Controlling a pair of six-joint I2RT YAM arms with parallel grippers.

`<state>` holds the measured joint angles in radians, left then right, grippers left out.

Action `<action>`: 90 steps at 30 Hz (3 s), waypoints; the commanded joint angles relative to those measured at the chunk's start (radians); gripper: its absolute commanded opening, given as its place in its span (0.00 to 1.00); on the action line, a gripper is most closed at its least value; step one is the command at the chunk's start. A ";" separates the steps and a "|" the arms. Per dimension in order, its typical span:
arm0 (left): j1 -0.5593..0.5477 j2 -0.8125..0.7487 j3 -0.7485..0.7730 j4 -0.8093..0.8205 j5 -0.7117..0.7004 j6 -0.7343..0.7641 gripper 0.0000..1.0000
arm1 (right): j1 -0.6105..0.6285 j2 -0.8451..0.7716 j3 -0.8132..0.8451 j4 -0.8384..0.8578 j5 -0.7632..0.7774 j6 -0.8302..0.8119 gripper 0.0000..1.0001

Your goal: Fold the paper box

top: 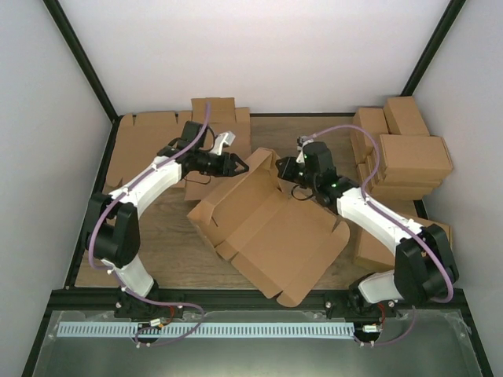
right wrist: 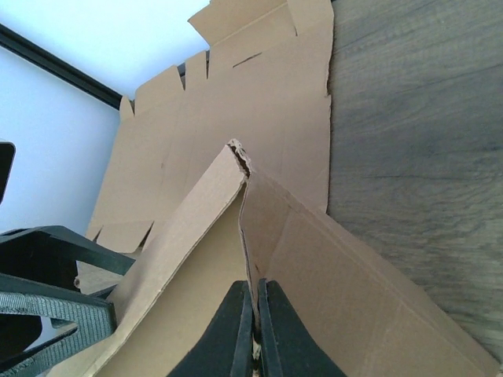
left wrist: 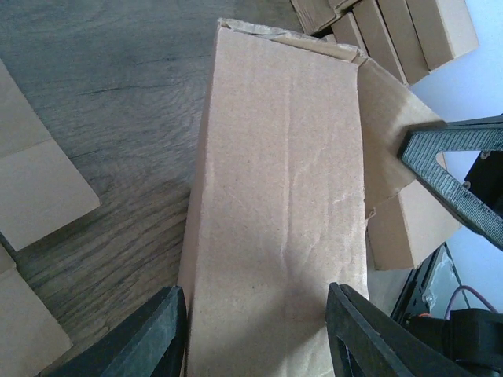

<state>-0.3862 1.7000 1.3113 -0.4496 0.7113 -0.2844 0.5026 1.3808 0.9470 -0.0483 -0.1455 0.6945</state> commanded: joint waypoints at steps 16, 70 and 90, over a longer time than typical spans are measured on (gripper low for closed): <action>-0.070 -0.024 -0.021 -0.046 -0.011 0.108 0.51 | 0.084 -0.165 -0.257 0.138 0.203 0.073 0.01; -0.146 0.017 0.047 -0.160 -0.092 0.225 0.52 | -0.518 -0.236 -0.492 0.307 -0.585 -0.173 0.80; -0.147 0.031 0.064 -0.141 -0.055 0.219 0.51 | -0.320 -0.009 -0.417 0.563 -0.498 -0.589 0.78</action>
<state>-0.5335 1.6997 1.3540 -0.5789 0.6487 -0.0757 0.1795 1.3476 0.5373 0.4034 -0.6006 0.1864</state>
